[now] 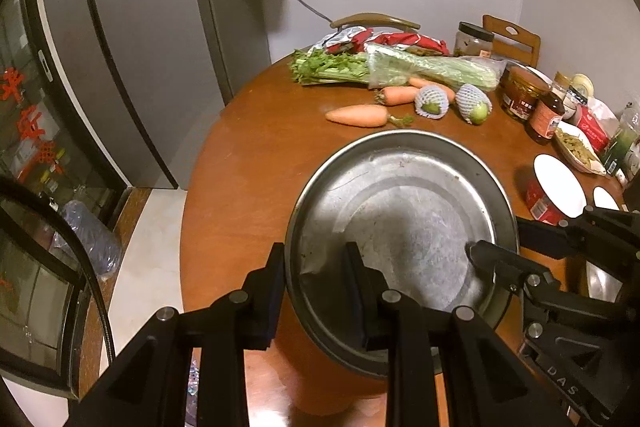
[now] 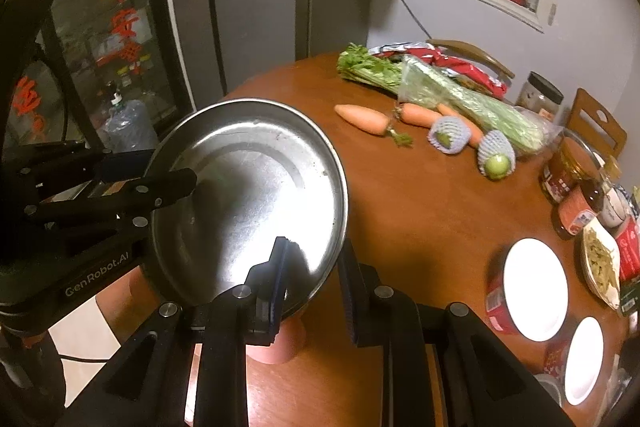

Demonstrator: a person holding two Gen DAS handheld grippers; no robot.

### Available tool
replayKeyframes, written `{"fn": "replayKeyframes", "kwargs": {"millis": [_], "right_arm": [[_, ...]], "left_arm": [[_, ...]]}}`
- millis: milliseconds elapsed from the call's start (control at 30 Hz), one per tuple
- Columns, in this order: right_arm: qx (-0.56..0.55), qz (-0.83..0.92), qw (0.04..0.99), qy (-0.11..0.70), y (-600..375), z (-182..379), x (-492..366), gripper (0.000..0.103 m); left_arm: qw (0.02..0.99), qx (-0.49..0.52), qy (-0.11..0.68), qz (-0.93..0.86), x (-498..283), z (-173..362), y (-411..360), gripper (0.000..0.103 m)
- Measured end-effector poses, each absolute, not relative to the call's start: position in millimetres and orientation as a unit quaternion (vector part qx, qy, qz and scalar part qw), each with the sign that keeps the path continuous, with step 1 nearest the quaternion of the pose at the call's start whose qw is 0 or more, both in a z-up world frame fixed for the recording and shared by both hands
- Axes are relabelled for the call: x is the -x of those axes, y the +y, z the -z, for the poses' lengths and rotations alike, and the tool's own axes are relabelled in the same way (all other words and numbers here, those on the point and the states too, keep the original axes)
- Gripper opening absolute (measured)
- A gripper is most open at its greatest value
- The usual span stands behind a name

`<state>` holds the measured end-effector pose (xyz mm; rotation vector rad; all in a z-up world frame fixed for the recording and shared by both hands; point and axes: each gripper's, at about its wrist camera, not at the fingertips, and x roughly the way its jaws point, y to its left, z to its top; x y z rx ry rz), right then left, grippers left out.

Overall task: Organize plates and bowls
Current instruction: 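Carry the grey metal tray with the left tool over the pink plate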

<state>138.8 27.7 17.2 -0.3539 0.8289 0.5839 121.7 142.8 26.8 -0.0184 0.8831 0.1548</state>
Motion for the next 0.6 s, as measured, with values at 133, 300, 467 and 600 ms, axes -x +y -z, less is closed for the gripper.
{"fn": "replayKeyframes", "kwargs": {"millis": [133,300,467,600], "right_arm": [[0.177,-0.279,0.854,0.403,35.0,-8.9,-139.1,0.025],[0.182,-0.277,0.850,0.409,38.3,-1.5,-139.7,0.025],[0.183,-0.277,0.848,0.413,40.6,4.9,-140.1,0.025],[0.185,-0.279,0.844,0.419,44.1,11.9,-139.9,0.025]], "left_arm": [[0.899,0.014,0.431,-0.074,-120.0,-19.4,147.5,0.028],[0.896,0.015,0.437,-0.074,-119.0,-10.1,149.4,0.028],[0.890,0.018,0.449,-0.073,-120.4,0.6,153.2,0.028],[0.890,0.017,0.449,-0.078,-118.3,4.0,154.8,0.028]]}}
